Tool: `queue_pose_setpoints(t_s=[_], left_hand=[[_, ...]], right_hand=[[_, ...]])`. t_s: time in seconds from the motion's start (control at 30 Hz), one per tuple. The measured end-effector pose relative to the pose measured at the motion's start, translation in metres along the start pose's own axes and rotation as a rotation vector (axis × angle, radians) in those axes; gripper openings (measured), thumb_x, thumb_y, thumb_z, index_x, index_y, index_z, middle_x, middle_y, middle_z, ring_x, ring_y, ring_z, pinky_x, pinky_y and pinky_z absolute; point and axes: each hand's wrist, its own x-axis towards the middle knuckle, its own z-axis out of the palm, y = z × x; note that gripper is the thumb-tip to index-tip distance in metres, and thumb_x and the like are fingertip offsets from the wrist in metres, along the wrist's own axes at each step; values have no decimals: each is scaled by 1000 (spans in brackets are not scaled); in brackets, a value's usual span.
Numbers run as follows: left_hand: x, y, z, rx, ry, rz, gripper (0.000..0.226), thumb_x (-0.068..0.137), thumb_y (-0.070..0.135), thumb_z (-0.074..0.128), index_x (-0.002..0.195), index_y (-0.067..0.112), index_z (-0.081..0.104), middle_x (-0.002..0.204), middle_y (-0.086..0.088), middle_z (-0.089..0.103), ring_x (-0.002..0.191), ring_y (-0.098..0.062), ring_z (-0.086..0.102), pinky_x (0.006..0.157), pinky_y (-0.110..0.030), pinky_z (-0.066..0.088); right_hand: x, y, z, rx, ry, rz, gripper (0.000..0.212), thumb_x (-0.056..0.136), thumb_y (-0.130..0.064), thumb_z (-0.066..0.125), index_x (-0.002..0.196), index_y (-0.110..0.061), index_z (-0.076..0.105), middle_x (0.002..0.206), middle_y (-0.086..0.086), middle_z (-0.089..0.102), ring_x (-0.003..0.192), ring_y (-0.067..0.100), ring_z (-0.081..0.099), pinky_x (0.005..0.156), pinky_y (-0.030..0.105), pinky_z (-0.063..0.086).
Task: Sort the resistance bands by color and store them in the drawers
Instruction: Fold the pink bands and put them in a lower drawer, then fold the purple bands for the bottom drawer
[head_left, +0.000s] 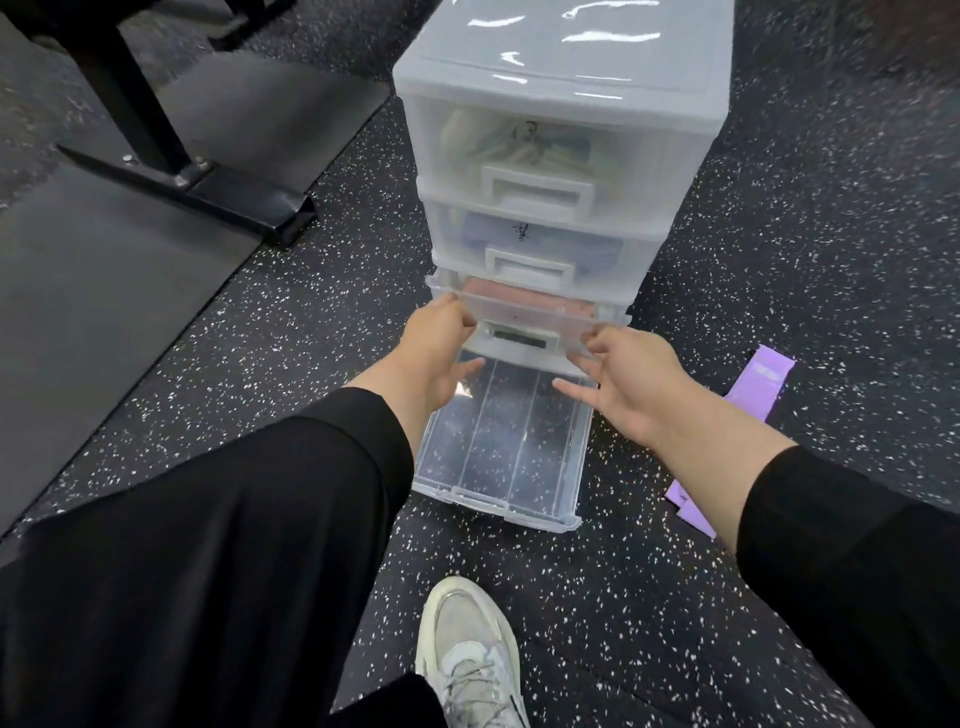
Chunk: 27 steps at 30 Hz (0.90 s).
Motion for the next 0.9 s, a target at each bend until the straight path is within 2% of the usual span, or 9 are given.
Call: queue_pose_setpoints(t_s=[0.1,0.17,0.23,0.37,0.53,0.6,0.7,0.8,0.9], left_hand=[[7,1,3,8,1,-2,39,95,-6,38,82,28,52,102,9,50,118,-22,50,107,-54,47],[12,2,4,21,1,0,36,93,-6,39,78,25,48,98,6,48,113,-24,48,106,-56,47],[15,4,5,28,-3,4,35,94,-6,40,79,25,49,96,5,46,110,-24,47,105,-56,48],[15,9,9,33,-36,30,39,95,-6,41,86,30,55,102,8,50,114,-21,49,104,-54,48],[12,7,11,72,-54,54,34,94,-6,41,83,25,51,124,1,46,120,-23,46,106,-56,48],[11,2,16,80,-15,60,26,95,-4,42,92,18,55,125,0,46,119,-23,47,104,-53,50],[3,-15,36,112,58,18,23,100,5,42,111,18,57,107,0,55,111,-22,54,100,-49,51],[-6,-42,63,312,59,82,23,100,12,41,108,21,61,100,-1,64,99,-26,61,95,-47,52],[-21,-64,100,573,-45,196,35,96,17,42,123,19,63,108,-9,73,101,-30,69,88,-43,56]], right_hand=[[5,-3,0,-11,-4,5,32,96,7,43,127,10,52,142,16,48,130,27,55,76,47,63],[6,-5,1,-36,7,-4,42,96,8,42,138,13,43,139,23,48,132,30,55,74,45,62],[6,-7,1,-67,8,-15,45,96,9,41,141,13,38,148,26,40,134,30,52,74,44,61],[6,-12,0,-81,0,1,25,98,6,42,118,1,55,149,22,42,132,31,53,70,43,60],[8,-14,-5,-134,15,9,47,95,7,42,142,9,41,159,27,24,146,43,28,79,46,60],[5,-12,-10,-172,-9,-3,42,96,3,43,137,-1,51,153,30,36,141,45,38,83,46,61],[2,-2,-30,-289,5,-73,48,102,-11,48,150,-14,43,143,3,52,124,23,58,90,45,61],[-3,13,-66,-468,94,-156,41,103,-19,49,144,-17,51,133,-1,64,111,16,66,84,39,63],[-15,26,-114,-694,186,-201,36,100,-26,50,134,-22,60,120,-5,70,105,16,69,89,46,60]])
